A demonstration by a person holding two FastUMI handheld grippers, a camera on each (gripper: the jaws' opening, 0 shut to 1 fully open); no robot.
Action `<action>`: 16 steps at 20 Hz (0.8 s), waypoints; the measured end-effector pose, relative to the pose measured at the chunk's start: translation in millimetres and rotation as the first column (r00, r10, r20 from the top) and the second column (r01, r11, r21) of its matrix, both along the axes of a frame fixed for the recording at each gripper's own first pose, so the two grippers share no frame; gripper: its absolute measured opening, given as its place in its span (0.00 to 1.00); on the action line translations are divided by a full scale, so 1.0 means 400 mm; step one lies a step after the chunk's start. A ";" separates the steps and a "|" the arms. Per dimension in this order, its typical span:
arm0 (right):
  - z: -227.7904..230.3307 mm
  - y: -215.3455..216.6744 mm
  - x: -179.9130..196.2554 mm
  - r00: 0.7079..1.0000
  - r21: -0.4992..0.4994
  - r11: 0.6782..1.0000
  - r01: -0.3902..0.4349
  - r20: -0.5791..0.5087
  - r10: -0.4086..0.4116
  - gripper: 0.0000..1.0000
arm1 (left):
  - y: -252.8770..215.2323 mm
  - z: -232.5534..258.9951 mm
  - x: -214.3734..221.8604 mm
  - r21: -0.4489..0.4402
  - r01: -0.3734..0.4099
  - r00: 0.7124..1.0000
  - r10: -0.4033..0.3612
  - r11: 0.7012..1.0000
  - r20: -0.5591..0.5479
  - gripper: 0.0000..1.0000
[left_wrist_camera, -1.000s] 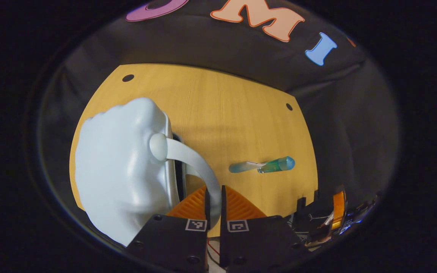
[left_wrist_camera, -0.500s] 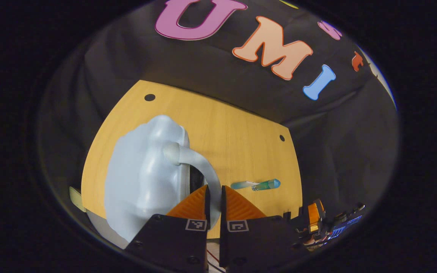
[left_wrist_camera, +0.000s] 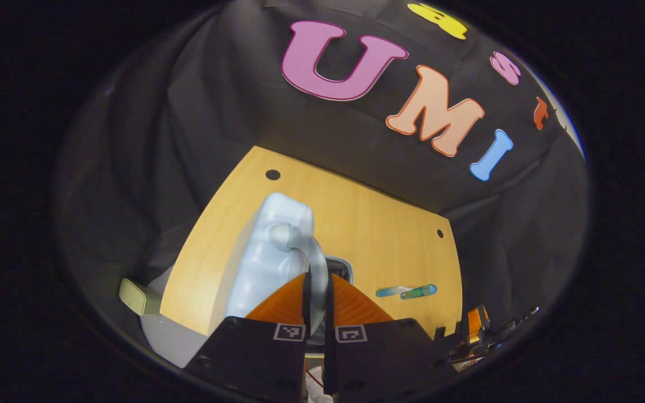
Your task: First open the suitcase, pack the skin care products into it, and then close the suitcase.
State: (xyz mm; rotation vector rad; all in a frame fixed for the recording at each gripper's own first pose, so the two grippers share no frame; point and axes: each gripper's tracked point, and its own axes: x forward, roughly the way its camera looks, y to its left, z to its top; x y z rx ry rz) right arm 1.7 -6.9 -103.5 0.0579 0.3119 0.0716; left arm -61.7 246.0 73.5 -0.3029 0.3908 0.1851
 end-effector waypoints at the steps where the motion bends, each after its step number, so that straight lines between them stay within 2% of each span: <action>1: -0.001 0.008 0.000 1.000 -0.003 1.000 -0.004 -0.001 0.004 0.98 | 0.032 0.003 -0.014 0.016 -0.025 1.000 0.025 1.000 0.004 0.05; 3: -0.001 0.026 0.003 1.000 -0.013 1.000 -0.009 0.001 0.009 0.98 | 0.100 0.005 -0.043 0.050 -0.074 0.997 0.074 0.996 0.004 0.05; 4: 0.000 0.033 0.005 1.000 -0.014 1.000 -0.009 0.004 0.009 0.94 | 0.132 0.005 -0.057 0.065 -0.096 0.995 0.096 0.993 -0.001 0.05; 6: 0.003 0.053 0.008 1.000 -0.009 1.000 -0.010 0.012 0.010 0.98 | 0.201 -0.009 -0.086 0.102 -0.142 0.989 0.144 0.985 -0.011 0.05; 10: -0.011 0.083 0.010 1.000 -0.026 1.000 -0.010 0.007 0.010 0.98 | 0.317 -0.044 -0.115 0.151 -0.226 0.973 0.231 0.962 -0.017 0.05; 16: -0.015 0.119 0.010 1.000 -0.026 1.000 -0.005 0.001 0.006 0.98 | 0.475 -0.151 -0.152 0.182 -0.352 0.931 0.364 0.918 -0.036 0.05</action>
